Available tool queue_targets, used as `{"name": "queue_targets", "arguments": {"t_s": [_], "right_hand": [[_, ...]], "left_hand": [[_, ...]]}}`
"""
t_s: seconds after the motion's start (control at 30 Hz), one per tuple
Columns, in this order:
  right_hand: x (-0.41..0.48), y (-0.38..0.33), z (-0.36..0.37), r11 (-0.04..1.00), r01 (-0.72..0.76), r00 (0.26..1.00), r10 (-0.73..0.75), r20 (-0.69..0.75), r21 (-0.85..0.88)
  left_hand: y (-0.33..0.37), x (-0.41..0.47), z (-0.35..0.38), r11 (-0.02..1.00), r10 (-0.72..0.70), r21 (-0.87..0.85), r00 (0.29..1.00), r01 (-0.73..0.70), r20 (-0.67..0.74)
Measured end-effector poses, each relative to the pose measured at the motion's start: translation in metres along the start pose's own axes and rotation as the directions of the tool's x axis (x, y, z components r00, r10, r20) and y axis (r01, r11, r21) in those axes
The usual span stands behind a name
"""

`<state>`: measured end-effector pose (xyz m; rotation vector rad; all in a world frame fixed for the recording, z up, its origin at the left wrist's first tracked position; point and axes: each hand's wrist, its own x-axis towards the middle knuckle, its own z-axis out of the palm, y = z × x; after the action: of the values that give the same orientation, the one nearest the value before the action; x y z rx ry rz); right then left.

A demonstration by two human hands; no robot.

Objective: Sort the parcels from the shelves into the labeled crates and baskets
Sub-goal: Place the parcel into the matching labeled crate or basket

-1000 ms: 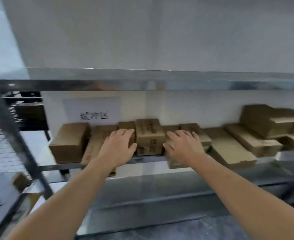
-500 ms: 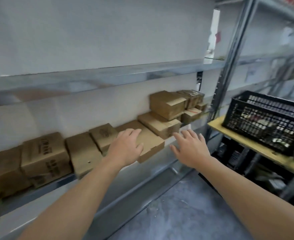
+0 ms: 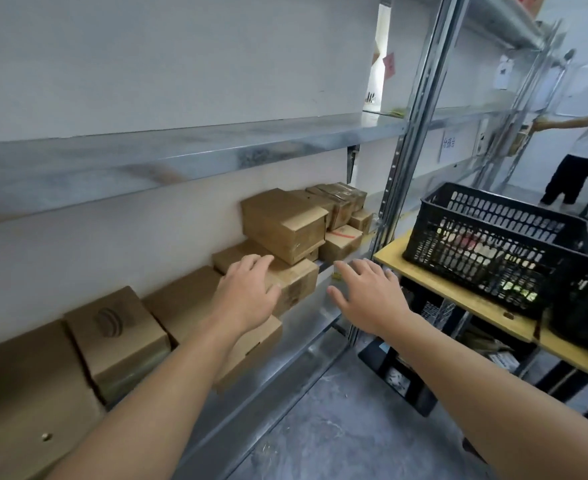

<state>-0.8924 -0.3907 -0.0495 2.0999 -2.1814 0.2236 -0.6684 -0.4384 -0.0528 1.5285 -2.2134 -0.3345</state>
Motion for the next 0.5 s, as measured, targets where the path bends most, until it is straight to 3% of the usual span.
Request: {"name": "queue_targets", "arguments": {"t_s": [0.5], "right_hand": [[0.18, 0.029, 0.03, 0.991, -0.002, 1.0, 0.002, 0.001, 0.132]], "left_hand": [[-0.015, 0.156, 0.046, 0.997, -0.062, -0.05, 0.998, 0.064, 0.032]]}}
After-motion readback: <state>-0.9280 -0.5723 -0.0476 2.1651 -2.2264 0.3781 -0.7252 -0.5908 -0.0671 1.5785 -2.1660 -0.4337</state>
